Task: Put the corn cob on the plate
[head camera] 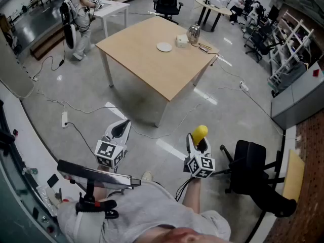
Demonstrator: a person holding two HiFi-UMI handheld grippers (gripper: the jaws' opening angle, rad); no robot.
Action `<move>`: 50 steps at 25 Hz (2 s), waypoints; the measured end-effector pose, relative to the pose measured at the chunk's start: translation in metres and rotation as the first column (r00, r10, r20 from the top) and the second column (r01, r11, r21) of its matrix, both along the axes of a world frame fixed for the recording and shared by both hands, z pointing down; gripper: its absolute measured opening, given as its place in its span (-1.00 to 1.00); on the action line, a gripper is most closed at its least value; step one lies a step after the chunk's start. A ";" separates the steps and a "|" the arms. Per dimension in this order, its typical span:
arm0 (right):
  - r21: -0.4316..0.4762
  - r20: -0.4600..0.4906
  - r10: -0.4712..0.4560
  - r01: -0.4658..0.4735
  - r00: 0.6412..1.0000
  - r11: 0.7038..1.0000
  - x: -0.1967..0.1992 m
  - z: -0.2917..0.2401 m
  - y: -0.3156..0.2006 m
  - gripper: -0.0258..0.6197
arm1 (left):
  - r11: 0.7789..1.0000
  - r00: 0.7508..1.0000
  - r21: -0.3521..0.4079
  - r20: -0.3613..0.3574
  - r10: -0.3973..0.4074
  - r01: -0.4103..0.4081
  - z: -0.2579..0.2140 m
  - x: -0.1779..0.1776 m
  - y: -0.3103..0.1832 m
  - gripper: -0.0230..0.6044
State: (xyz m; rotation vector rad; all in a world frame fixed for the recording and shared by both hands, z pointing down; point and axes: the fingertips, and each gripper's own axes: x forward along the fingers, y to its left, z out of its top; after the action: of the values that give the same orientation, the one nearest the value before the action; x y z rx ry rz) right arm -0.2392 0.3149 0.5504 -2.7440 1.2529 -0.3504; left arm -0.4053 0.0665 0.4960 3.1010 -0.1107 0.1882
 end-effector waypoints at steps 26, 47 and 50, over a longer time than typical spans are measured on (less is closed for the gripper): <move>0.024 0.018 0.088 -0.088 0.996 0.996 0.112 0.004 0.039 -0.13 | 0.988 0.988 -0.019 -0.002 0.151 -0.151 -0.002 0.164 0.037 -0.86; -0.022 0.029 0.013 -0.012 1.000 1.000 0.323 -0.014 -0.056 -0.14 | 0.992 0.993 -0.032 -0.025 0.118 -0.119 -0.010 0.378 -0.050 -0.86; -0.007 0.034 -0.022 0.023 0.999 1.000 0.332 -0.016 -0.070 -0.14 | 0.996 0.996 -0.024 -0.020 0.082 -0.083 -0.014 0.378 -0.059 -0.86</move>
State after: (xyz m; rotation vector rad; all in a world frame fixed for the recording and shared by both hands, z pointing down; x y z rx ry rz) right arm 0.0931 0.2450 0.5347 -2.7207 1.2779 -0.4024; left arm -0.0275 0.0074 0.4821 3.0842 0.0203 0.1609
